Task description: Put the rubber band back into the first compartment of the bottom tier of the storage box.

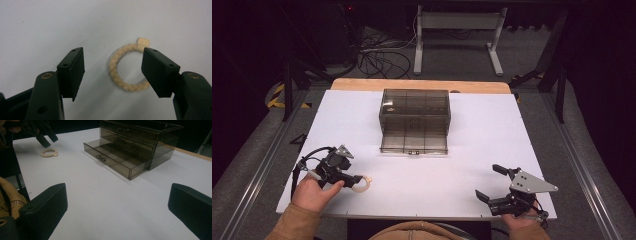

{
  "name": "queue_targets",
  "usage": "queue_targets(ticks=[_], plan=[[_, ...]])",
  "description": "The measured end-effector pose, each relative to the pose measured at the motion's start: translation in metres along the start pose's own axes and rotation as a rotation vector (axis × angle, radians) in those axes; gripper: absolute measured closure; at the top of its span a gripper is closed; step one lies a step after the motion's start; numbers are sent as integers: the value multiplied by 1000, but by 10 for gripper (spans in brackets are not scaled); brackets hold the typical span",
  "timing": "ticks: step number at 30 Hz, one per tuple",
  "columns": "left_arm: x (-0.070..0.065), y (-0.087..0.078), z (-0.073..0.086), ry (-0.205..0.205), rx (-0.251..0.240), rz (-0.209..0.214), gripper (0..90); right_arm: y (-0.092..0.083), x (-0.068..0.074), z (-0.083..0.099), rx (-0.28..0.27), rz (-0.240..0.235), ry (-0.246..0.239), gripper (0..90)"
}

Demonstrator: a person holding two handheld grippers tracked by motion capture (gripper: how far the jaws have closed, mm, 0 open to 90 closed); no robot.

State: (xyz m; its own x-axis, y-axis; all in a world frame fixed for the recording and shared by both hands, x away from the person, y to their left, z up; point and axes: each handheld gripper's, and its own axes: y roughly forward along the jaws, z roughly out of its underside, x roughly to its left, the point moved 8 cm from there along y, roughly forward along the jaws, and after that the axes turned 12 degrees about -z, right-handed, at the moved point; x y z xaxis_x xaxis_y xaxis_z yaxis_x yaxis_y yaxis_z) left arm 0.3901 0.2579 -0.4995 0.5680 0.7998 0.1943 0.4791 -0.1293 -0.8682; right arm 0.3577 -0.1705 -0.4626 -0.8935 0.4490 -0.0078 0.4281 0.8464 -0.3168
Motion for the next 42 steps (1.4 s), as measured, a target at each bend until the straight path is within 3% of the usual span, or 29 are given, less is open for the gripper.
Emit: queue_targets(ticks=[3, 6, 17, 24, 38, 42], plan=[[-1, 4, 2, -20, 36, 5, 379, 0, 0, 0, 1, -1, 0, 30], [1, 5, 3, -47, 41, 17, 386, 0, 0, 0, 1, -2, -1, 30], [-2, 6, 2, -22, 37, -8, 438, 0, 0, 0, 2, -3, -1, 32], [-4, 7, 2, 17, 46, -41, 563, 0, 1, 0, 3, -5, -1, 34], [-7, 12, 5, 47, 88, -60, 798, 0, 1, 0, 3, -8, 0, 34], [-8, 12, 4, 46, 91, -59, 821, 0, 1, 0, 3, -8, 0, 35]])
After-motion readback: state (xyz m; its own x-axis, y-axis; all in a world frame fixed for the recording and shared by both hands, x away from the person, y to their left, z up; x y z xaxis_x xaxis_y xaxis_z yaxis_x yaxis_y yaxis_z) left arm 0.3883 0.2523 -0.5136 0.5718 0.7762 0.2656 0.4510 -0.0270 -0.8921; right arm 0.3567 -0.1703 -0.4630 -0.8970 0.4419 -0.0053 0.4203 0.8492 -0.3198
